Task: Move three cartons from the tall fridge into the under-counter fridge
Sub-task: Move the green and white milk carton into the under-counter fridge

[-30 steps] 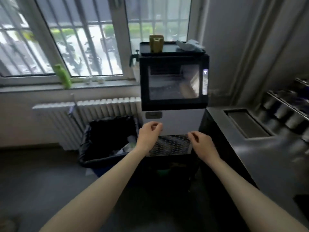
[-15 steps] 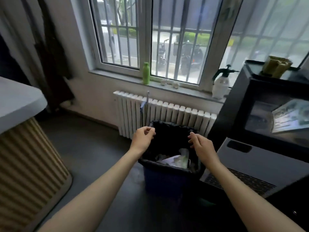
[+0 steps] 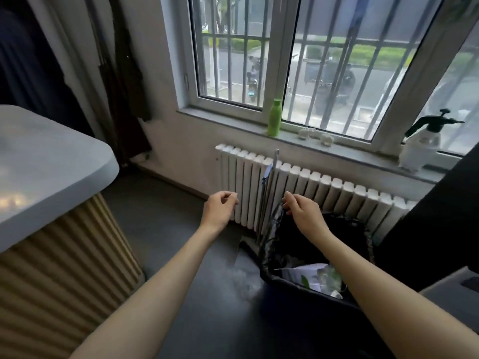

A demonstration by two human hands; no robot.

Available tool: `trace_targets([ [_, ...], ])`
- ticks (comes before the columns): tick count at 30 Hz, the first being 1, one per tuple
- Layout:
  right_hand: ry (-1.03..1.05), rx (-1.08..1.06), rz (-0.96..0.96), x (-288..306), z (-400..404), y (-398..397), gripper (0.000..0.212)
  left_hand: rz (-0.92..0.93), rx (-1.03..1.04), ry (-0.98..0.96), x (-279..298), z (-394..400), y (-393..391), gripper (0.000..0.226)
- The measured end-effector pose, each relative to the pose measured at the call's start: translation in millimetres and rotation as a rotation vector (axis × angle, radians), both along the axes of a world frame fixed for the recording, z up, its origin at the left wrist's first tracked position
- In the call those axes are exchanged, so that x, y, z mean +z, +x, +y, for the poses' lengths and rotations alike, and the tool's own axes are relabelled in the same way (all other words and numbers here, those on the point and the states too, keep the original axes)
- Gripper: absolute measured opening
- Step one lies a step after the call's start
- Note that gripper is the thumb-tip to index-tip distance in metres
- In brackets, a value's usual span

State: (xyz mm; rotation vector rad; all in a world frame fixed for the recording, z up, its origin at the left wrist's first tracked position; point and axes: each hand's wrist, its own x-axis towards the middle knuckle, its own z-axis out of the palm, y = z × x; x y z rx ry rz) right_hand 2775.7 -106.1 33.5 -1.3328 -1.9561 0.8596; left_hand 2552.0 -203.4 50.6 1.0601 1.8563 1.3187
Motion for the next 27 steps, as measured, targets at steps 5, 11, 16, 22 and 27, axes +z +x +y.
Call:
trace_targets([
  [5, -0.023, 0.076, -0.043, -27, 48, -41, 0.057, 0.022, 0.027, -0.041, -8, 40, -42, 0.017],
  [11, -0.04, 0.159, -0.042, -48, 132, -104, 0.056, 0.062, 0.128, -0.088, -8, 97, -97, 0.017],
  [16, -0.025, 0.286, -0.095, -41, 209, -165, 0.065, 0.062, 0.247, -0.108, -3, 139, -152, 0.016],
  [22, -0.04, 0.345, -0.112, -42, 283, -242, 0.056, 0.027, 0.365, -0.109, -6, 181, -216, 0.014],
  [27, -0.056, 0.429, -0.145, -51, 326, -308, 0.04, -0.027, 0.447, -0.099, -19, 218, -277, 0.014],
])
